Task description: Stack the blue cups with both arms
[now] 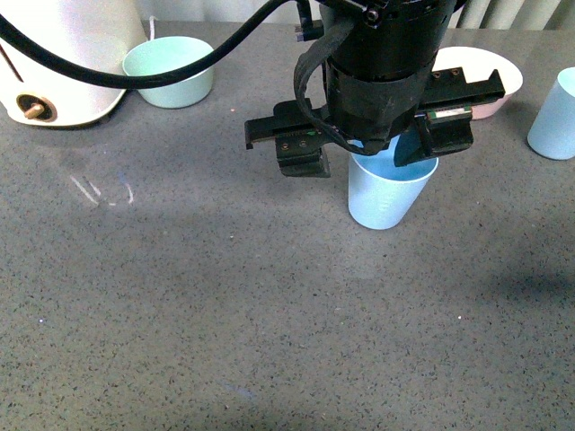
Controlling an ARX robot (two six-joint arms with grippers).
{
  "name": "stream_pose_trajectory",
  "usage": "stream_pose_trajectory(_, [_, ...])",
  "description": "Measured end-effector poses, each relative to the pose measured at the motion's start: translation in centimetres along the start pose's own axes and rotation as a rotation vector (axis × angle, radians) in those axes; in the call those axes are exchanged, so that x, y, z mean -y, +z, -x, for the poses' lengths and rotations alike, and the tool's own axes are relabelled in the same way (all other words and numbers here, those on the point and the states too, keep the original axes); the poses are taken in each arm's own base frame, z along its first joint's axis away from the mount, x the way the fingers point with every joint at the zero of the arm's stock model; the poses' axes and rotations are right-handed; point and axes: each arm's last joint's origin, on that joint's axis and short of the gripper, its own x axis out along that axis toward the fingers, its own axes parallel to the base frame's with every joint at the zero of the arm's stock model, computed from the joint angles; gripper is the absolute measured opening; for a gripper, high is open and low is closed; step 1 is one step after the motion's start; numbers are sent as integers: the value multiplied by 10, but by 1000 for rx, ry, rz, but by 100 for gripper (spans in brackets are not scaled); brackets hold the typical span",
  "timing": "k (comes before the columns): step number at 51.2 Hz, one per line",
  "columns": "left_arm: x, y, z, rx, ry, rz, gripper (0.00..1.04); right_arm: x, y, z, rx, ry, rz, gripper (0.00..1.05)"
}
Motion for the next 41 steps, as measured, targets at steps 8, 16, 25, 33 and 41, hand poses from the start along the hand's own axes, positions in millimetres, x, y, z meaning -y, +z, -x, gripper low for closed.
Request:
stream_pose_trajectory(8, [-1,6,13,47,-32,-1,98,0,0,0,0,0,0,96])
stream_pose_trajectory(16, [-15,16,43,137,-60,18,96,0,0,0,0,0,0,96])
stream_pose_trajectory(25, [-39,23,75,250,-87,27,96,0,0,0,0,0,0,96])
stream_pose_trajectory(33, [-64,25,99,347,-131,33,96,0,0,0,0,0,0,96])
stream_pose_trajectory(41, [-82,25,116,420,-133,33,96,0,0,0,0,0,0,96])
